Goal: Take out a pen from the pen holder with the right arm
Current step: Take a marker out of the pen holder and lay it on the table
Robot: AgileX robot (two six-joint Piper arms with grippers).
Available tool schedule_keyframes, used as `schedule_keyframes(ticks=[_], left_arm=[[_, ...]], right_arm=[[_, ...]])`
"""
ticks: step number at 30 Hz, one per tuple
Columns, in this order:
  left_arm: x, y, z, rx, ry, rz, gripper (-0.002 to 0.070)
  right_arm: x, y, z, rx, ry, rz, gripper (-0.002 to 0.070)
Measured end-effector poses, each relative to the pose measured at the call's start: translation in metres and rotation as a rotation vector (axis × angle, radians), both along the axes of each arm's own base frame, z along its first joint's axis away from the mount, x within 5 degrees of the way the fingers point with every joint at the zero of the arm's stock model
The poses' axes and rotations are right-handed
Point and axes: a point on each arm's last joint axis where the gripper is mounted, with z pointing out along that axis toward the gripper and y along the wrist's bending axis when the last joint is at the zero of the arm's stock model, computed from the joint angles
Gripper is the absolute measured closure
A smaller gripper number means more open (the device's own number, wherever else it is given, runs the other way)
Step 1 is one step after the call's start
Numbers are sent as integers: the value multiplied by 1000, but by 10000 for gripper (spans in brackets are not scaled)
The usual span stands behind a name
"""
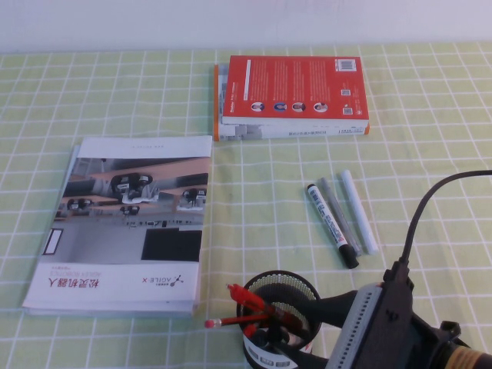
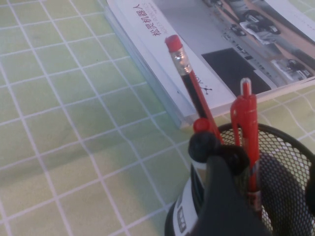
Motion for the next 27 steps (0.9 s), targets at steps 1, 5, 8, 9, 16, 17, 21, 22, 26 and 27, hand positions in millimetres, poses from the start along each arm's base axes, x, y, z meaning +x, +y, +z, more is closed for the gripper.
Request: schedule_keyframes(ticks=[1,5,8,9,16,17,21,22,26,27], left_arm=[[0,0,0,0,0,0,680],[0,0,0,0,0,0,680],[0,0,0,0,0,0,680],[0,0,0,0,0,0,680],[0,0,0,0,0,0,680],[0,0,0,0,0,0,680],[0,0,0,0,0,0,680],[0,0,0,0,0,0,680],[0,0,0,0,0,0,680],[0,0,0,0,0,0,680]], right_arm=[[0,0,0,0,0,0,365],[0,0,0,0,0,0,365],[1,1,-2,-5,0,-3,365],[1,2,-3,-8,0,-5,365],[4,5,-9,-24,0,-17,365],[4,5,-9,-24,-1,-18,365],[5,5,-9,-16,-7,-24,365],[5,5,-8,-15,-8,-24,365],[5,5,-8,-15,-8,-24,365],[5,5,-8,-15,-8,-24,365]])
